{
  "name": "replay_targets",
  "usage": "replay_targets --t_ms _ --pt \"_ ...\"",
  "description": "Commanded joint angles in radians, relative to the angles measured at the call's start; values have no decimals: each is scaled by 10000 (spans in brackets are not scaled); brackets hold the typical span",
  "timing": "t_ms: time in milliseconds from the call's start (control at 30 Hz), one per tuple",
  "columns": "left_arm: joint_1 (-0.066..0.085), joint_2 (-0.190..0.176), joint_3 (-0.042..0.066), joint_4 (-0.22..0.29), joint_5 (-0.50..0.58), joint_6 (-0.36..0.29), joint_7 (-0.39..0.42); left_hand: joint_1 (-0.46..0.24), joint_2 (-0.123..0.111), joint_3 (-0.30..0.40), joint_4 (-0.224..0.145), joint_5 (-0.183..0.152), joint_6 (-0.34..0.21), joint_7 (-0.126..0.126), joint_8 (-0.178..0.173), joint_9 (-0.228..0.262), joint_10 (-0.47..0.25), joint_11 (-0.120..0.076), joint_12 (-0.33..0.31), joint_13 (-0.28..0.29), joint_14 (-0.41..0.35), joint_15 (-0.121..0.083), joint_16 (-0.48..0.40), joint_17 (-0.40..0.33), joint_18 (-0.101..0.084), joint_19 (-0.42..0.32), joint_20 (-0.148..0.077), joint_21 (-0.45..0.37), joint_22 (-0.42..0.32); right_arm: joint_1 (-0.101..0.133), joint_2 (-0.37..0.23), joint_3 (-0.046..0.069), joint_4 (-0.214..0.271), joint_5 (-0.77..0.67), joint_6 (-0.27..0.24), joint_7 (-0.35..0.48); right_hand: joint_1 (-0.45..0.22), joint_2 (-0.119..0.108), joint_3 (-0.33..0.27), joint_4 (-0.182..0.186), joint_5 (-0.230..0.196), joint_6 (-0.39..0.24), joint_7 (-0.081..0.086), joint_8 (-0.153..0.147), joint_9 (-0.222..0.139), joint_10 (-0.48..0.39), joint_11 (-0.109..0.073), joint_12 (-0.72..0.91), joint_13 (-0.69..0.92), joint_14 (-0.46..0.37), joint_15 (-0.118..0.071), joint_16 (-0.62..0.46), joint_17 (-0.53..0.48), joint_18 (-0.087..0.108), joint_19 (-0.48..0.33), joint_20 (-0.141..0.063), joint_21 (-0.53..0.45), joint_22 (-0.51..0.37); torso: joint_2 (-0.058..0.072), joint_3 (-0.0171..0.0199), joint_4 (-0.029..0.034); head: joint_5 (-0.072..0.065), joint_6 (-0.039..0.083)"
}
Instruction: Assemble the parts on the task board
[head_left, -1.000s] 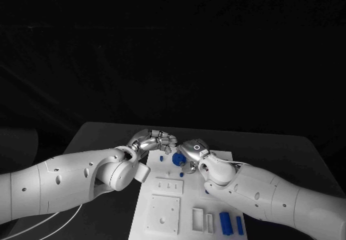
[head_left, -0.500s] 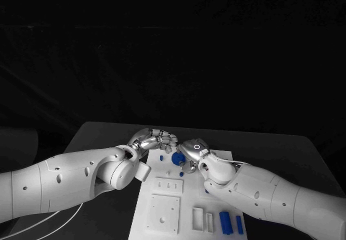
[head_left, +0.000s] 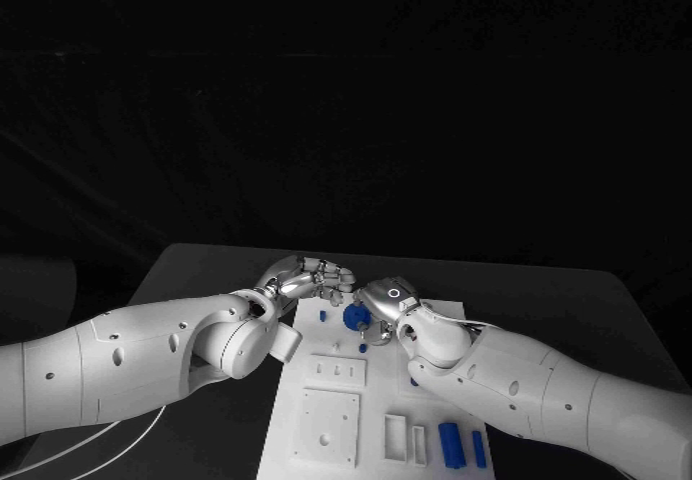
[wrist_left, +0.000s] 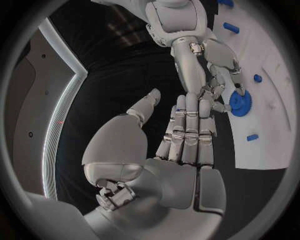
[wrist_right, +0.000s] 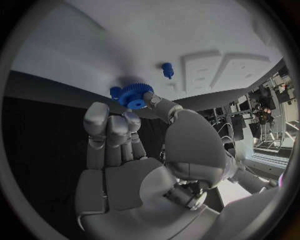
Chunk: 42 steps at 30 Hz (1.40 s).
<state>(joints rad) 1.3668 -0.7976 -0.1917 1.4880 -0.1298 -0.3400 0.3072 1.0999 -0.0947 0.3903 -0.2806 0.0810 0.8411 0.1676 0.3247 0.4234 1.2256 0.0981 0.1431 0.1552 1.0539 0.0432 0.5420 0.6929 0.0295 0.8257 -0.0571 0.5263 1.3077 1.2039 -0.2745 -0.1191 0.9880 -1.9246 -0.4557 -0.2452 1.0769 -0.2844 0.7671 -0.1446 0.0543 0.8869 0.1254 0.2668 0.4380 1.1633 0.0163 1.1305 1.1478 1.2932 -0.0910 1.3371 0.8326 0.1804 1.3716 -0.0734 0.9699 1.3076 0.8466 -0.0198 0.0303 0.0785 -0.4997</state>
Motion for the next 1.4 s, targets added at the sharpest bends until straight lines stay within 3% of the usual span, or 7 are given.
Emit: replay_targets --t_ms 33,433,1133,1400 --pt "15 23 11 9 42 40 57 -103 -9 73 -6 -69 7 53 -60 9 49 -4 -50 9 -35 -15 -11 13 194 -85 -7 54 34 -40 -13 -29 -10 9 361 39 -11 -74 -87 -3 -39 70 123 -27 -11 -11 78 -42 -16 -4 58 -60 20 814 -43 -61 33 139 0 -3 9 -5 -5" --pt "15 8 10 10 50 31 58 -106 -8 81 -8 -69 6 54 -60 11 51 -5 -50 12 -33 -16 -10 14 196 -83 -8 56 36 -48 -52 -30 64 -45 306 -45 13 -52 -117 -18 -35 113 120 2 -1 -11 75 -37 -22 0 58 -67 31 814 -46 -61 30 136 0 3 -17 -6 -15" --pt "14 -12 8 -1 52 22 52 -107 -12 94 -14 -69 5 54 -60 15 51 -6 -51 17 -31 -17 -9 16 198 -84 -8 58 37 -60 -88 -29 111 -6 185 -119 45 -61 -126 -13 -26 158 106 30 4 -8 62 -33 -34 4 45 -84 47 814 -45 -58 25 129 4 -11 9 -60 6" --pt "14 -9 8 -2 60 17 46 -112 -11 96 -12 -70 2 55 -61 16 50 -5 -52 18 -31 -17 -10 16 197 -83 -8 59 37 -59 -85 -29 14 845 919 125 73 -16 -89 28 7 31 115 -40 -35 -10 69 -35 -50 9 52 -106 61 814 -48 -53 11 118 4 -22 11 -59 5"
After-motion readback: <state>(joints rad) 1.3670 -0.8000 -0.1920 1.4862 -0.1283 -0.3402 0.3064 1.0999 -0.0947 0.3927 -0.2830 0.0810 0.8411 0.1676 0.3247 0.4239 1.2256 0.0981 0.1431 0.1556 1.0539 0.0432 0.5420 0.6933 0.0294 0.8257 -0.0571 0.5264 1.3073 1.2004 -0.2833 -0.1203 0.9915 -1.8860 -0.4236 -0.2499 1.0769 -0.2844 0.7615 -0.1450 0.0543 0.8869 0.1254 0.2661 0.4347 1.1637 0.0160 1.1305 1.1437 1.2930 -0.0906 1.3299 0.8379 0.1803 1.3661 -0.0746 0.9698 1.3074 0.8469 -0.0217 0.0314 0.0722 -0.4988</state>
